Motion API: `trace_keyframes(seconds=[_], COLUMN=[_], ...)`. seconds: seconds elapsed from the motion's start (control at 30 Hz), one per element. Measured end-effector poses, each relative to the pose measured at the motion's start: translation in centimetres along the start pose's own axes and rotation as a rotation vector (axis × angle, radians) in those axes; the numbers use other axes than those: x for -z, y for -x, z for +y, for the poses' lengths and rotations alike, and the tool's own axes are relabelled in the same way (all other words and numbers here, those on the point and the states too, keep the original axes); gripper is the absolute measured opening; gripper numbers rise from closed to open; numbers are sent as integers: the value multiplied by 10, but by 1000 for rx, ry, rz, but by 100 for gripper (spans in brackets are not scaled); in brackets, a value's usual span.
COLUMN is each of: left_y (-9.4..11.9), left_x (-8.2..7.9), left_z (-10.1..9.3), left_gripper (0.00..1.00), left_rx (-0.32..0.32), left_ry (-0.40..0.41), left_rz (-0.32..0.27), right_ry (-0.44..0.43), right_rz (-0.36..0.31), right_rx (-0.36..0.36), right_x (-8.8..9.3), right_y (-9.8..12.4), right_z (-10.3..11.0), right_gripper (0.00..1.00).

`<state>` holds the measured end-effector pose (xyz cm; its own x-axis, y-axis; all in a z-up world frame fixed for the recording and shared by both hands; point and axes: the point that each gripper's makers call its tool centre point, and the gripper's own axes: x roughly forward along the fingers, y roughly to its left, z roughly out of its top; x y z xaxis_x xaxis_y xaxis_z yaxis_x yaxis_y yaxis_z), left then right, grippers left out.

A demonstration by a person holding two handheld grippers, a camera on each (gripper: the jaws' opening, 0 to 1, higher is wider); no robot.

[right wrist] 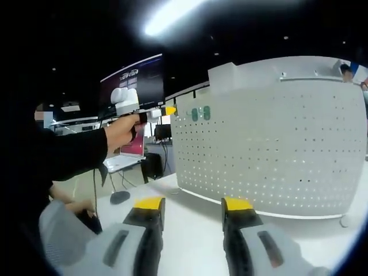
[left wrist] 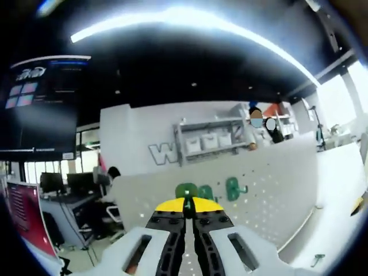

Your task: Insert the hook assembly into the mounting plate slot until the hook locks in place.

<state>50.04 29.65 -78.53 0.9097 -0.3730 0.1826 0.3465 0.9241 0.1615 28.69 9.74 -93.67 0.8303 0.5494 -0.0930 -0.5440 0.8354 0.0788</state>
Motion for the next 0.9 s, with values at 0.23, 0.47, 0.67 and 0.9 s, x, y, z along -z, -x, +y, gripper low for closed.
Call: trace_keyframes(seconds=[0.23,0.47,0.67,0.9], left_y=[-13,-21,-24,-29], left_x=[9,16,17,16], left_z=[9,11,14,16], left_gripper=[3,3,3,3], left_rx=[-30,-38,-49,-52], left_ry=[-3,-11,-6,-10], left_rz=[1,-1,-6,-13], right_ry=[-4,-7,-10,-10], right_rz=[13,24,34,41], right_rx=[12,22,30,36], right_x=[4,7,10,11], right_y=[-1,-2,-2,-3], right_z=[-4,-7,-9,-10], right_gripper=[37,37,37,37])
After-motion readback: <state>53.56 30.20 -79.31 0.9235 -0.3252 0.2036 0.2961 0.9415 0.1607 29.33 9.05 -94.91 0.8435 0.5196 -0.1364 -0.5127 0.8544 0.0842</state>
